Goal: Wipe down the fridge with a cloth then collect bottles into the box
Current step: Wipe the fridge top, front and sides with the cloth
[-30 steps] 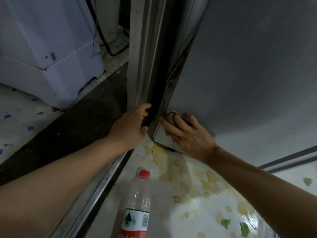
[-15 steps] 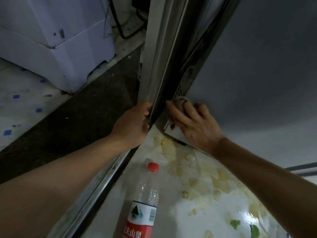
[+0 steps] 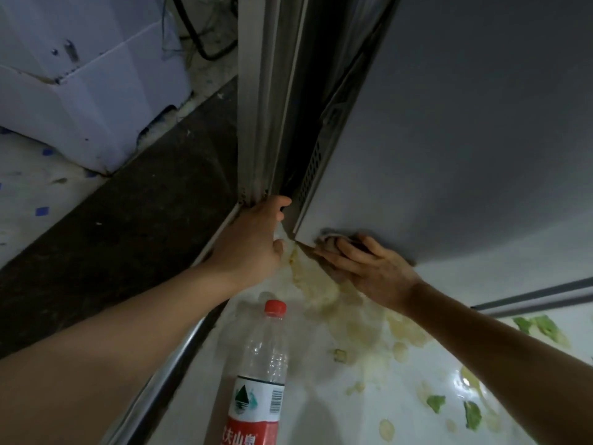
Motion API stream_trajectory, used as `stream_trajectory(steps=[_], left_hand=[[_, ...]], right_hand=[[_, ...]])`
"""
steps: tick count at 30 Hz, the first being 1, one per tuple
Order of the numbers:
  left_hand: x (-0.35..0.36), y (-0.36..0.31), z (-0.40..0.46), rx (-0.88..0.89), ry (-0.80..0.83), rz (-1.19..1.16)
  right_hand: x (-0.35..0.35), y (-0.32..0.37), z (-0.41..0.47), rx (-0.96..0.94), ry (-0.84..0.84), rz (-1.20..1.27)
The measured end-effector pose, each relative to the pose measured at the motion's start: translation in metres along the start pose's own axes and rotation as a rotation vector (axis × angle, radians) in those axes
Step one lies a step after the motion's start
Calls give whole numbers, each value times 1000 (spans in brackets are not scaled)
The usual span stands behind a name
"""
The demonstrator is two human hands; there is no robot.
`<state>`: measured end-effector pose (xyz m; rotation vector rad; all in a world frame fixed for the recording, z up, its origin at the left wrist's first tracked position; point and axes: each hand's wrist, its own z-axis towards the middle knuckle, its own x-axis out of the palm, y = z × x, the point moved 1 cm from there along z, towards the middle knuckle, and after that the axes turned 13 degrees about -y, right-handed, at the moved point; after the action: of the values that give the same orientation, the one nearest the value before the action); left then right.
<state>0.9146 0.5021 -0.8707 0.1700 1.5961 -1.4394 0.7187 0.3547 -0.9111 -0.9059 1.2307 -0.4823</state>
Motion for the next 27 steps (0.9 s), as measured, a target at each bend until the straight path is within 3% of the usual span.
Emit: stream_trajectory(steps=[3,6,15,20,23,25,27], left_hand=[[10,-8,4,-27,6,-7],[19,-19,9,-69,11,-10],[17,-21,12,-61,63,-6],[16,-15,10,-78,93,12],[21,-18,7,-110,93,-56],[23,-19,7,-125,75,-76],[23,-17,8,-132,74,-78]], right_hand=[[-12,-11,-63,41,7,-17],[-19,-18,-85,-26,128,-17],[-14,-19,24,-2,32,13],[-10,-19,-53,-22,49,-60],[-14,-13,-111,-155,138,-179],[-12,-8,-116,-217,211,-190],[-8,-1,-90,-127,187,-119]])
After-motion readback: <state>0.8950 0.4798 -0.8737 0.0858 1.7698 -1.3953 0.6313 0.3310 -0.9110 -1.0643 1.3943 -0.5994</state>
